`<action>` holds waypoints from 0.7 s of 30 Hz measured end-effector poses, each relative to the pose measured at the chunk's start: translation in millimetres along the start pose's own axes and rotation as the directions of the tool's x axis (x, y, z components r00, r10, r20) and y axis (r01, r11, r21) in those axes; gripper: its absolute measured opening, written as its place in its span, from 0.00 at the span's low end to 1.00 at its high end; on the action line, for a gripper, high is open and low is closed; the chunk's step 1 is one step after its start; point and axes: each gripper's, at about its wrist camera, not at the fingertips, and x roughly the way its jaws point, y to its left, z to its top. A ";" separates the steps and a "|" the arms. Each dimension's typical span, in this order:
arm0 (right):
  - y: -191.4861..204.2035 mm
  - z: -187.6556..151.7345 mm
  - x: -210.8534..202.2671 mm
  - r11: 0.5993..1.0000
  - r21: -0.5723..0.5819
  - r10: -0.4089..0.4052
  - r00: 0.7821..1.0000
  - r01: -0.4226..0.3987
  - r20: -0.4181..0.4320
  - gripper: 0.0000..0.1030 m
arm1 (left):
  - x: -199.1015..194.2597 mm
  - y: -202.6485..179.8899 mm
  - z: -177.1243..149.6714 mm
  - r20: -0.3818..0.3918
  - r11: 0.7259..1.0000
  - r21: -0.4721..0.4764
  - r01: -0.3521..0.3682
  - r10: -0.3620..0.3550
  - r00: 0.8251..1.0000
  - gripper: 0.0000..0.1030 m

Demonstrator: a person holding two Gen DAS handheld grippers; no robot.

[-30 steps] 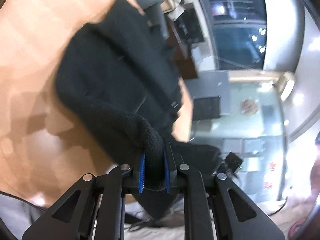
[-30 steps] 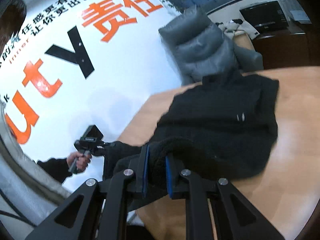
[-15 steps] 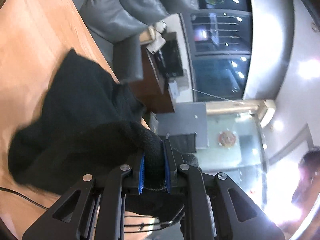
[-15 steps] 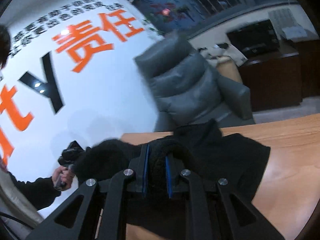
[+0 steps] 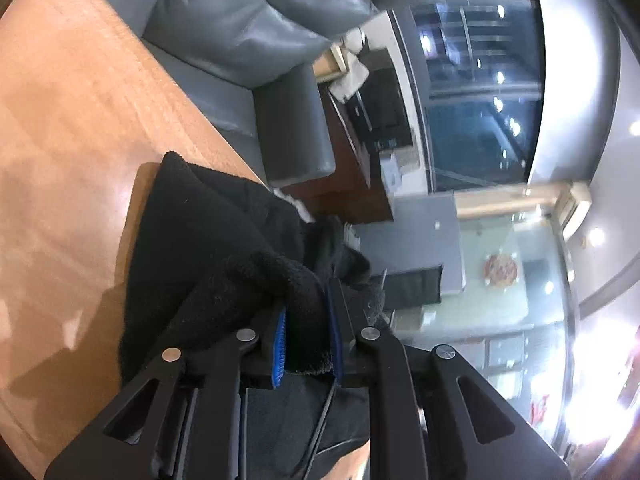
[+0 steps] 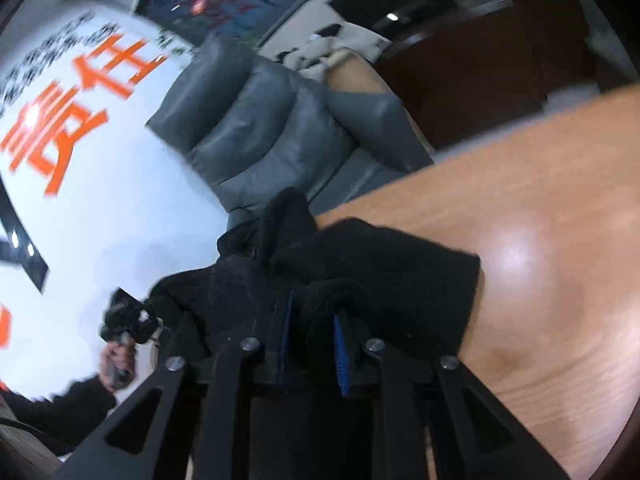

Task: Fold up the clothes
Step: 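Lift the hem with both grippers and fold it toward the collar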

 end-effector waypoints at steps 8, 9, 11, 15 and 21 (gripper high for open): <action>50.4 14.4 -79.7 0.985 -0.140 -0.067 0.969 0.102 0.239 1.00 | -50.4 -79.8 -6.9 0.056 0.939 0.338 -0.060 0.044 0.997 0.87; 54.0 16.9 -89.5 0.981 -0.137 -0.095 0.957 0.137 0.275 1.00 | -59.4 -87.0 -7.6 0.086 0.927 0.368 -0.069 0.040 0.995 0.91; 75.2 13.8 -96.8 0.952 -0.227 -0.135 0.946 0.207 0.294 1.00 | -53.9 -90.1 -12.9 0.072 0.901 0.423 -0.099 0.076 0.995 0.98; 127.5 -43.7 -36.1 0.783 -0.579 -0.214 0.972 0.228 0.094 0.99 | -25.2 -87.1 -26.0 -0.008 0.840 0.523 -0.145 0.174 0.985 0.99; 95.3 -138.2 47.4 0.696 -0.676 -0.433 0.893 0.245 -0.123 0.88 | 47.4 -32.1 -70.0 -0.170 0.764 0.603 -0.229 0.404 0.899 0.91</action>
